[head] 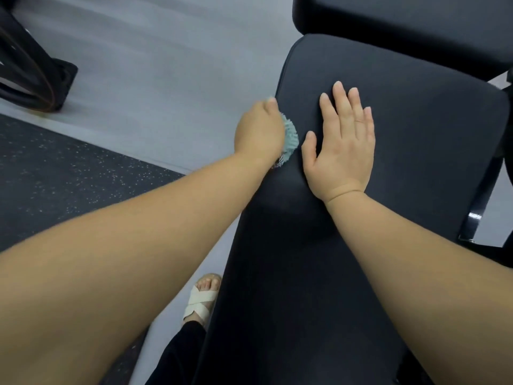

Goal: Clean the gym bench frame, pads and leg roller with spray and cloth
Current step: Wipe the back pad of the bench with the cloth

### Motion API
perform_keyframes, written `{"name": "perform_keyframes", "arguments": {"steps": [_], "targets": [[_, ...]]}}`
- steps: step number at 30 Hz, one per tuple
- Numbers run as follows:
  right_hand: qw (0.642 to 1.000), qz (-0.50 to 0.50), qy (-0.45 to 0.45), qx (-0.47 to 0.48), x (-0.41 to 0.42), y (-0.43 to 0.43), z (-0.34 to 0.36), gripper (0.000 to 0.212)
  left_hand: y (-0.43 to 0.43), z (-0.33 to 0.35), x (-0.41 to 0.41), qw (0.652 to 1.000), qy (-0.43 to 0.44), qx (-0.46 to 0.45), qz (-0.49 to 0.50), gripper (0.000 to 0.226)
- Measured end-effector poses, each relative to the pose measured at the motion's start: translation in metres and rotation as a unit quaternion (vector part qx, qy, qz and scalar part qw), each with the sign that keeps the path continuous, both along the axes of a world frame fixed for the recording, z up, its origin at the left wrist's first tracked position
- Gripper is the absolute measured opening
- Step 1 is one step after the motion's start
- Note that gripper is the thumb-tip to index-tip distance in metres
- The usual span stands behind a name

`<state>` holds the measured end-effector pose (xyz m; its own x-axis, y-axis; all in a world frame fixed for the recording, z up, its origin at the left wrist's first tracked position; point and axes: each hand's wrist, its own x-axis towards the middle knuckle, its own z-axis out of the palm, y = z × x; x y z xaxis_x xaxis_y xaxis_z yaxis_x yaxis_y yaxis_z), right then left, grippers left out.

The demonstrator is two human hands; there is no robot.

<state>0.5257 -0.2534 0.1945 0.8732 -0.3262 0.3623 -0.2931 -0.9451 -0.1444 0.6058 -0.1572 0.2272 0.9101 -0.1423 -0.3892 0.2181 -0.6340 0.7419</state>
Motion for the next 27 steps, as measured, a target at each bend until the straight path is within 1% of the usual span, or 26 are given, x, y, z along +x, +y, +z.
{"name": "perform_keyframes", "arguments": {"steps": [2, 5, 8, 10, 13, 16, 17, 19, 21, 23, 25, 27], "targets": [[1.0, -0.002, -0.001, 0.002, 0.0, -0.001, 0.0, 0.052, 0.001, -0.006, -0.007, 0.999, -0.033, 0.013, -0.022, 0.044], [1.0, -0.007, 0.001, 0.008, 0.003, -0.001, 0.003, 0.052, 0.043, -0.022, -0.059, 0.997, -0.061, 0.039, -0.035, 0.039], [1.0, -0.007, 0.026, 0.008, 0.001, 0.002, 0.004, 0.051, 0.091, -0.03, -0.117, 0.997, -0.014, 0.053, -0.044, 0.038], [0.999, -0.005, 0.048, 0.005, 0.002, 0.002, 0.007, 0.051, 0.101, -0.028, -0.128, 0.996, 0.009, 0.068, -0.056, 0.036], [0.996, -0.005, 0.089, 0.031, -0.009, 0.007, 0.015, 0.048, 0.079, -0.017, -0.101, 0.996, -0.008, 0.068, -0.053, 0.031], [0.995, -0.02, 0.055, 0.083, -0.059, 0.036, 0.013, 0.044, 0.052, -0.014, -0.076, 0.999, -0.006, 0.031, 0.002, 0.034], [0.993, -0.027, 0.05, 0.104, -0.085, 0.049, 0.009, 0.045, 0.05, -0.017, -0.078, 0.999, -0.008, 0.031, 0.008, 0.036], [0.988, -0.028, 0.075, 0.134, -0.133, 0.07, -0.002, 0.049, 0.06, -0.025, -0.098, 0.999, -0.016, 0.048, -0.01, 0.038], [0.987, -0.027, 0.104, 0.123, -0.16, 0.078, -0.015, 0.051, 0.087, -0.033, -0.131, 0.997, -0.005, 0.072, -0.029, 0.039], [0.987, -0.032, 0.118, 0.1, -0.168, 0.079, -0.024, 0.054, 0.121, -0.041, -0.166, 0.994, 0.016, 0.098, -0.048, 0.037], [0.989, -0.039, 0.121, 0.069, -0.167, 0.081, -0.031, 0.056, 0.147, -0.045, -0.196, 0.992, 0.045, 0.106, -0.055, 0.035], [0.99, -0.048, 0.124, 0.05, -0.168, 0.085, -0.035, 0.058, 0.155, -0.043, -0.208, 0.992, 0.064, 0.101, -0.043, 0.035]]}}
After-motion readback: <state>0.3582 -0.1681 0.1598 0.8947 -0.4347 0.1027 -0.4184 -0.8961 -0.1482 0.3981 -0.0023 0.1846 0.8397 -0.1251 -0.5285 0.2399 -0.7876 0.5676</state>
